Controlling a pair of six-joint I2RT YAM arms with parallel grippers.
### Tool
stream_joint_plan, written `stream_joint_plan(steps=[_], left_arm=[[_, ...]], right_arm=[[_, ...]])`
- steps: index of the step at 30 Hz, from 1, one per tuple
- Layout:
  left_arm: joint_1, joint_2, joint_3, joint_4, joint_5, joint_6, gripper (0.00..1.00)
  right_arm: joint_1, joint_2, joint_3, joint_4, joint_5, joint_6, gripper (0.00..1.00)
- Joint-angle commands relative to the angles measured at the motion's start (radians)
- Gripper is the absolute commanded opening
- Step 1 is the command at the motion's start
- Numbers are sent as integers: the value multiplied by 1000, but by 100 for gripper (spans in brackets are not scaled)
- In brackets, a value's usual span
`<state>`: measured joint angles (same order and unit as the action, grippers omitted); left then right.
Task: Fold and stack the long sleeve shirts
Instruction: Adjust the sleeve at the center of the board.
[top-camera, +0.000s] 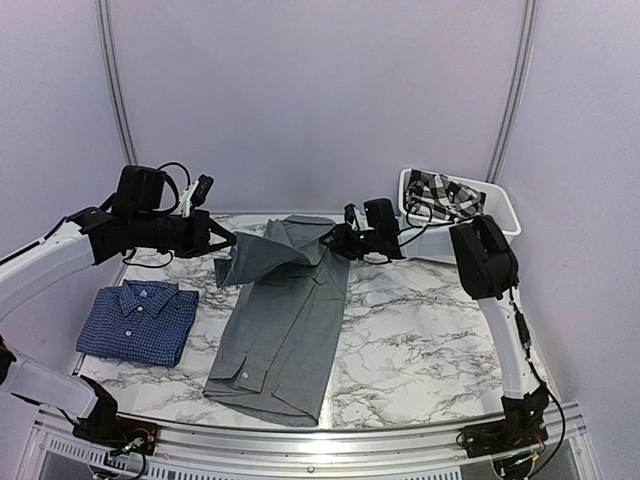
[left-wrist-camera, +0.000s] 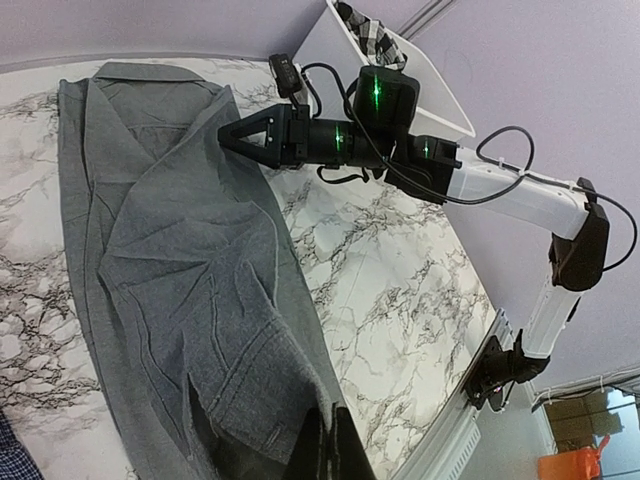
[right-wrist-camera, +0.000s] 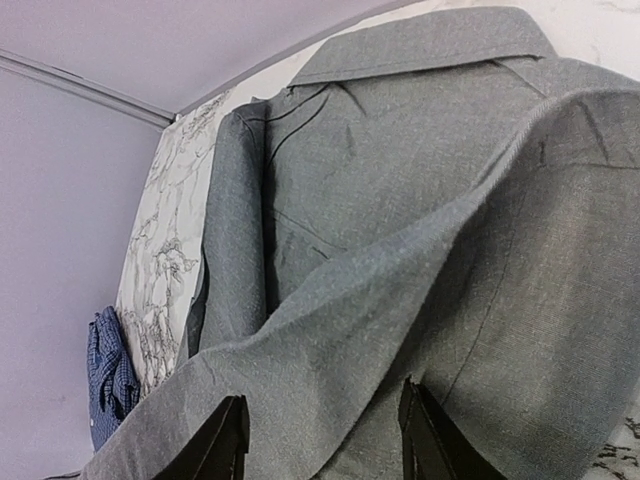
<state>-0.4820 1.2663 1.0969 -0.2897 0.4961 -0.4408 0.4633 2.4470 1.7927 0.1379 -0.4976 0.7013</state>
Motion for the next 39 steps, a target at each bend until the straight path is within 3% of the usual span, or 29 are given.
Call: stream_joint_plan(steps=[1, 10, 19, 26, 35, 39], left_arm=[[26, -29, 21, -20, -2, 14, 0], [41, -34, 22, -20, 21, 21, 0], [68, -51, 23, -21, 13, 23, 0], [74, -48, 23, -20, 21, 24, 0], [74, -40, 8, -20, 63, 36, 0], [74, -45, -22, -25, 124, 39, 0]], right_arm=[[7, 16, 30, 38, -15, 30, 48], [40, 37, 37, 69, -23, 84, 47], [54, -11, -75, 128, 6, 120, 47], [90, -72, -139, 166, 17, 153, 41], [112, -114, -186, 221, 17, 204, 21], [106, -116, -148, 155, 40, 162, 3]])
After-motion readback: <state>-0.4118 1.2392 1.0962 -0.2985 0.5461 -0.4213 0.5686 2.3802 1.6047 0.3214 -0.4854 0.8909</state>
